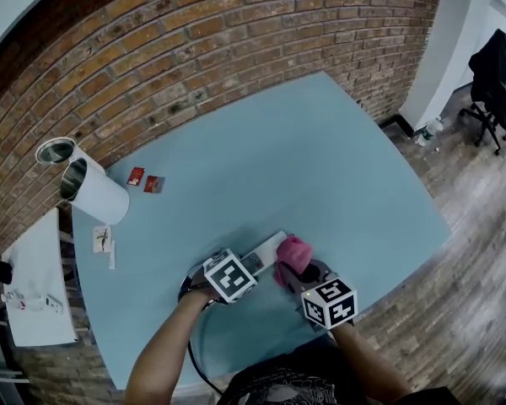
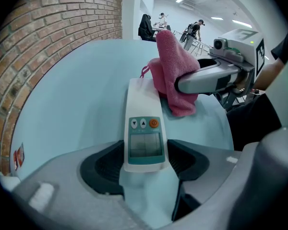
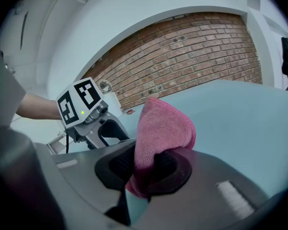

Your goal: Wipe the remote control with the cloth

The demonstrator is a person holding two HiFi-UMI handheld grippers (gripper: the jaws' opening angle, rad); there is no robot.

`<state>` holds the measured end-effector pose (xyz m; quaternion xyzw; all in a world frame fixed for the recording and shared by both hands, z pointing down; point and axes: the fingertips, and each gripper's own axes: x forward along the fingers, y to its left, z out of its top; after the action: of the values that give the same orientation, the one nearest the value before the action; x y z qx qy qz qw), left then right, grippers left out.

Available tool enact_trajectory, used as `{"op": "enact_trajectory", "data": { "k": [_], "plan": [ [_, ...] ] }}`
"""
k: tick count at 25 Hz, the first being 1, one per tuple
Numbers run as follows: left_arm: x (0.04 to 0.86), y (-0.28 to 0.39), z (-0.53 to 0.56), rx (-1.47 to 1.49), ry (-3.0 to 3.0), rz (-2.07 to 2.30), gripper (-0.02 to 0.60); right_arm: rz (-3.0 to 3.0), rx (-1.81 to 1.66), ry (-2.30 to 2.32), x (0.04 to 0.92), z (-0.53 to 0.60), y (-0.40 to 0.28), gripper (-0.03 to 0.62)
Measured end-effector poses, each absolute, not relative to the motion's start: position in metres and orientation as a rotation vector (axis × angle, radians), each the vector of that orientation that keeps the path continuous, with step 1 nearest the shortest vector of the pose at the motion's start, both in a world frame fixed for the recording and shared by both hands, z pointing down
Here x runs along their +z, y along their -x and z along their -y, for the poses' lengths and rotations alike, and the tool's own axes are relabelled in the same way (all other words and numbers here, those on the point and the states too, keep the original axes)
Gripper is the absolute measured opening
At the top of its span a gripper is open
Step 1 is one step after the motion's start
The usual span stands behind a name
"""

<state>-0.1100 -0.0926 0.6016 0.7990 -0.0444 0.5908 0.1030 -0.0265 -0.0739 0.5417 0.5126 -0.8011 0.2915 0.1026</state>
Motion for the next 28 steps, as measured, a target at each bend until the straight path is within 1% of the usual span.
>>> {"op": "enact_trajectory", "data": {
  "k": [19,24,28],
  "plan": [
    [0.599,0.109,0.093,1.742,-2.366,0.124,0.286,2.428,0.863,-1.375,0.542,0.064,0.085,0.064],
    [0.601,0.110,0.090,1.743,-2.353,0.117,0.285,2.437,0.826,-1.337,0.537,0.067,0.086,0.066],
    [0.601,0.109,0.089,1.738,-2.360,0.116,0.285,2.480,0.781,-1.326,0.515,0.086,0.076,0.065]
  ]
}}
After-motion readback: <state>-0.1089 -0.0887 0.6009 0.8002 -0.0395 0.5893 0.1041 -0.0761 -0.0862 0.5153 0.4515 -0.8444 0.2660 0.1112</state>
